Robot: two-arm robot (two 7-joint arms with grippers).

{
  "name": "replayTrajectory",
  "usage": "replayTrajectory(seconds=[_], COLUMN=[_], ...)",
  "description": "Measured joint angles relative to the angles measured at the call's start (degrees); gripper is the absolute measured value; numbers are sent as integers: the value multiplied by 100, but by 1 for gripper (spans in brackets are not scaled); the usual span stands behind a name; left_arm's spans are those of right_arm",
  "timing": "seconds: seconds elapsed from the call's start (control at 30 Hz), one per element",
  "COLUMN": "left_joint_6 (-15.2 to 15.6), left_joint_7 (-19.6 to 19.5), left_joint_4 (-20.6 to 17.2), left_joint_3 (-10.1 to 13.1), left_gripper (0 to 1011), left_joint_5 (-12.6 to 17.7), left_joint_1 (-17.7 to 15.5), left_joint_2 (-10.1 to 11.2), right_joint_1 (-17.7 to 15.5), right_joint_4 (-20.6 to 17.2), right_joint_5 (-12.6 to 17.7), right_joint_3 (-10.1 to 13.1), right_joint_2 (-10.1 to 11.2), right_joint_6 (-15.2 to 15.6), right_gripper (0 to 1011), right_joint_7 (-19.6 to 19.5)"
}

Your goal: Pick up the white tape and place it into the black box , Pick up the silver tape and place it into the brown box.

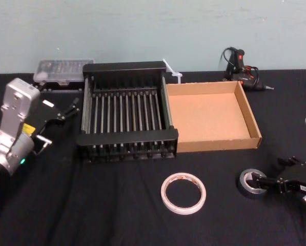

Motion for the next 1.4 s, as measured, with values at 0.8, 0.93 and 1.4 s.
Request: replayTrajectory(seconds=[0.8,0.93,1.4], left_joint_6=[0,0,0], left_joint_7=[0,0,0], left_joint_4=[0,0,0], left_joint_3=[0,0,0], left_gripper=[1001,1001,1001], left_joint_5=[0,0,0], left_joint_1=[0,0,0], left_joint_2=[0,0,0], right_joint_1=[190,196,201], right_joint_4=[182,192,213], right_joint_5=[-40,-39,-43], right_joint_3=[-160,-165,-176], right_joint_2=[-51,-53,-57], right_joint_6=[179,186,161], right_gripper=[1002,1002,1002], right_joint_7=[66,72,81])
